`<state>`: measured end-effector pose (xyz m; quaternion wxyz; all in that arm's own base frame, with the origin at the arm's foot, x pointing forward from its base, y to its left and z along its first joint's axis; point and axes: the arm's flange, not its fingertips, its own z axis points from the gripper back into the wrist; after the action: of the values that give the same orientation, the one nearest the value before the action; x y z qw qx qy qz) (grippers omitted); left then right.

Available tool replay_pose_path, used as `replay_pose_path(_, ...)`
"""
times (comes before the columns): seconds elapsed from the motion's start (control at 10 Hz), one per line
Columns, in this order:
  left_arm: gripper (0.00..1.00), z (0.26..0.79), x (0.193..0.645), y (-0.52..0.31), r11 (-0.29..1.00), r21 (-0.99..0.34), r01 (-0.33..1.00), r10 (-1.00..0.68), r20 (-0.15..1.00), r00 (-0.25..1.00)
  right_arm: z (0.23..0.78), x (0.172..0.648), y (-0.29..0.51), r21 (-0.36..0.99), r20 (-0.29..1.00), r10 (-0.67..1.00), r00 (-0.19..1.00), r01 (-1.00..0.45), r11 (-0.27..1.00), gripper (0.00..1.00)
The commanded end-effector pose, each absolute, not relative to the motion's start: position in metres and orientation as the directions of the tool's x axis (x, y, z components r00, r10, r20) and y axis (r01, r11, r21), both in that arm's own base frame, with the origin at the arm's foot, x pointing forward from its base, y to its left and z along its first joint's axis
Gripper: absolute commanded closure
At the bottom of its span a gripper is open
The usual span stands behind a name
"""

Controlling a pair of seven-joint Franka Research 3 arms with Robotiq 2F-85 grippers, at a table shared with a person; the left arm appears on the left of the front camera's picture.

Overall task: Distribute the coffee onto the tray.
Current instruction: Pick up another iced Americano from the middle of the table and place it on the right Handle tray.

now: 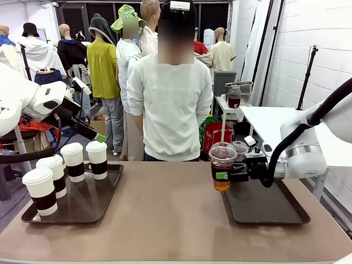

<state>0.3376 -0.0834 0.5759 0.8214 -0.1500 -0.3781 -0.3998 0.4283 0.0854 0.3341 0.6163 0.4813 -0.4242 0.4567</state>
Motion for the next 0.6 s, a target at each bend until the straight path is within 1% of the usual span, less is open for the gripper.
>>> replay_pose_path(0.0,0.0,0.575,0.337,-0.082,0.632,0.047,0.773,-0.537,0.745,0.394,0.327,0.436,0.073,0.179,0.974,0.118,0.191,-0.979,0.1,0.25)
replay_pose_path(0.5,0.0,0.575,0.337,-0.082,0.632,0.047,0.773,-0.537,0.745,0.394,0.284,0.457,0.032,0.193,0.975,0.083,0.205,-0.972,0.136,0.25)
